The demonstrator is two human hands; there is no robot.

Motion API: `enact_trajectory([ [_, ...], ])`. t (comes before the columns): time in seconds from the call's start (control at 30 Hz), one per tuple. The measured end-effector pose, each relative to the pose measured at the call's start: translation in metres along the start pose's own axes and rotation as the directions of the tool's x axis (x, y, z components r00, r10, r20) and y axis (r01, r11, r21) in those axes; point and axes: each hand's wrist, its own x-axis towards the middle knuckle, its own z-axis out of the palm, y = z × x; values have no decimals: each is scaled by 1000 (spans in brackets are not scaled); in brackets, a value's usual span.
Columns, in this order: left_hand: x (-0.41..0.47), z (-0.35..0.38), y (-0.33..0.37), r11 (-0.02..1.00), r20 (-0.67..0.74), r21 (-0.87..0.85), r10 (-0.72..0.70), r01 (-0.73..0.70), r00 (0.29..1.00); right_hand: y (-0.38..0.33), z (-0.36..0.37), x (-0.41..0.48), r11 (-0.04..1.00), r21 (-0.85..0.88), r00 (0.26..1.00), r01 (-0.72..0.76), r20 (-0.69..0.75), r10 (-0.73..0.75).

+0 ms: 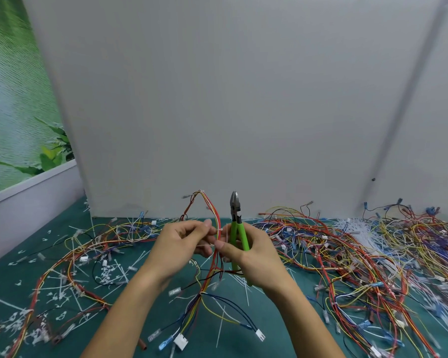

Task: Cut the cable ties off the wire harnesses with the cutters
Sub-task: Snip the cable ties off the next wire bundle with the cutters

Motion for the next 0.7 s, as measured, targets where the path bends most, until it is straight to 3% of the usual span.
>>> enact_trajectory([
  [0.13, 0, -6, 3, 997, 41, -57, -40, 42, 998, -4, -2, 0, 993, 120, 1000, -12, -3, 12],
  [0.3, -3, -15, 5, 982, 244, 188, -18, -29, 970, -4, -5, -1, 971, 232, 999, -52, 5, 53],
  [0.47, -2, -15, 5, 977, 202, 198, 34, -75, 979, -4, -5, 0, 960, 266, 996, -88, -6, 93],
  [0.6, -1, -14, 2, 968, 184, 240, 32, -77, 982, -3, -3, 1, 980, 189, 993, -64, -82, 81],
  [0.7, 0, -16, 1, 964, 152, 257, 23, -62, 988, -1, -1, 3, 1000, 14, 964, -2, -265, 6],
])
